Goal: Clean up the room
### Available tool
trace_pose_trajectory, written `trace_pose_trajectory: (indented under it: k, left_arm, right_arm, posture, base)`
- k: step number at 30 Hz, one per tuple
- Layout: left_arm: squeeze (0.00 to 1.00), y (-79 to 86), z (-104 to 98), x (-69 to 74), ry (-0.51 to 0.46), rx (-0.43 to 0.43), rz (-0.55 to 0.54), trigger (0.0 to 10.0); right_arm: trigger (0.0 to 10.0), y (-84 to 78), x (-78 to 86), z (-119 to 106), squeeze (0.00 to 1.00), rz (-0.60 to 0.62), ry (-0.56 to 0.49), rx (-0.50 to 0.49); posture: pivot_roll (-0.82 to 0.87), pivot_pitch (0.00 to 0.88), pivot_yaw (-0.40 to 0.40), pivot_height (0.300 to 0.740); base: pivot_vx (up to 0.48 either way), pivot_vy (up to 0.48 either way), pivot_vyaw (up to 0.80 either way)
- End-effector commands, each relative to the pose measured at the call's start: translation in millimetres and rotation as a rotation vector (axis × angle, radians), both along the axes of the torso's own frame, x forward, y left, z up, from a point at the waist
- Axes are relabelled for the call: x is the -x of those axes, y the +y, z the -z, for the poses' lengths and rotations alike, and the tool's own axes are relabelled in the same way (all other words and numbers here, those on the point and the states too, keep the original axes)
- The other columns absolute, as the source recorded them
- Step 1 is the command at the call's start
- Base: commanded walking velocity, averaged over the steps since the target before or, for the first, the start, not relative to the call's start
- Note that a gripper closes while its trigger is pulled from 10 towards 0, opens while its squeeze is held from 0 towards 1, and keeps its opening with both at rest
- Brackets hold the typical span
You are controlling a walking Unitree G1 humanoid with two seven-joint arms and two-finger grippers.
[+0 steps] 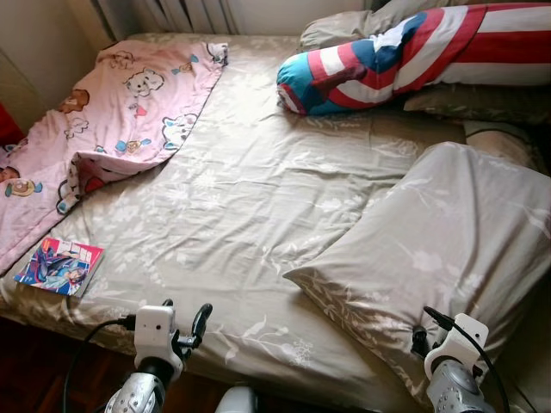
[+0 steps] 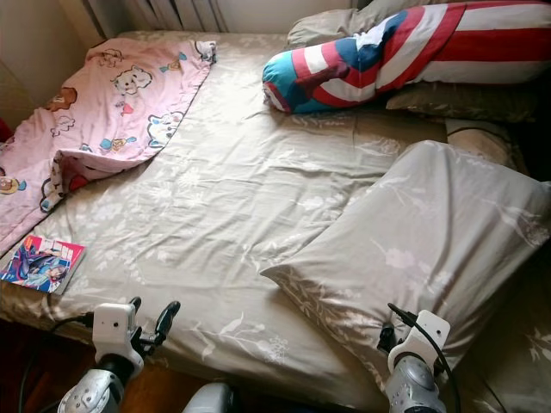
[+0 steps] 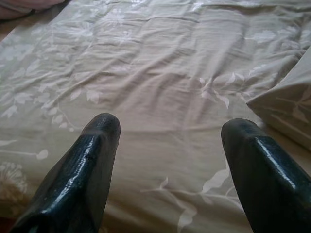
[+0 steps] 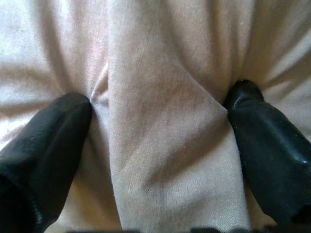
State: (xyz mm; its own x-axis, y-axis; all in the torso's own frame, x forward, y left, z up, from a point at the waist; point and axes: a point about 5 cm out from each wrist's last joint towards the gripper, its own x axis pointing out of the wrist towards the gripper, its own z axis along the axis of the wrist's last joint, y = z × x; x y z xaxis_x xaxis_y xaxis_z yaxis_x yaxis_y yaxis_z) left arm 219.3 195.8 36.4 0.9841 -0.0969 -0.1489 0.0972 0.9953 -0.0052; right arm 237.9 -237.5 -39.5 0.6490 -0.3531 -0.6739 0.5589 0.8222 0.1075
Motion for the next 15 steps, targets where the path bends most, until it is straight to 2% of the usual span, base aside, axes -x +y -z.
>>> trace_pose_trajectory:
  k: [1, 6, 15]
  left_arm:
    - [0.00, 3.2, 1.6, 6.6, 0.027, -0.018, 0.010, 10.0]
    - [0.00, 5.4, 0.9, 9.7, 0.037, -0.024, 0.008, 10.0]
    - [0.00, 3.0, 2.3, 9.3, 0.050, -0.021, 0.007, 10.0]
  right_arm:
    - [0.0, 22.5, 37.1, 31.3, 0.00, -0.009, 0.168, -0.101]
    - [0.0, 28.6, 37.1, 32.4, 0.00, -0.028, 0.168, -0.112]
    - [0.0, 33.8, 28.0, 27.9, 0.00, -0.051, 0.131, -0.111]
  posture:
    - [0.00, 0.297, 0.144, 0.681]
    - [0.01, 0.307, 0.143, 0.681]
    - [0.00, 0.294, 0.133, 0.681]
  base:
    - [0.000, 0.000, 0.00]
    - [0.000, 0.000, 0.00]
    - [0.000, 0.000, 0.00]
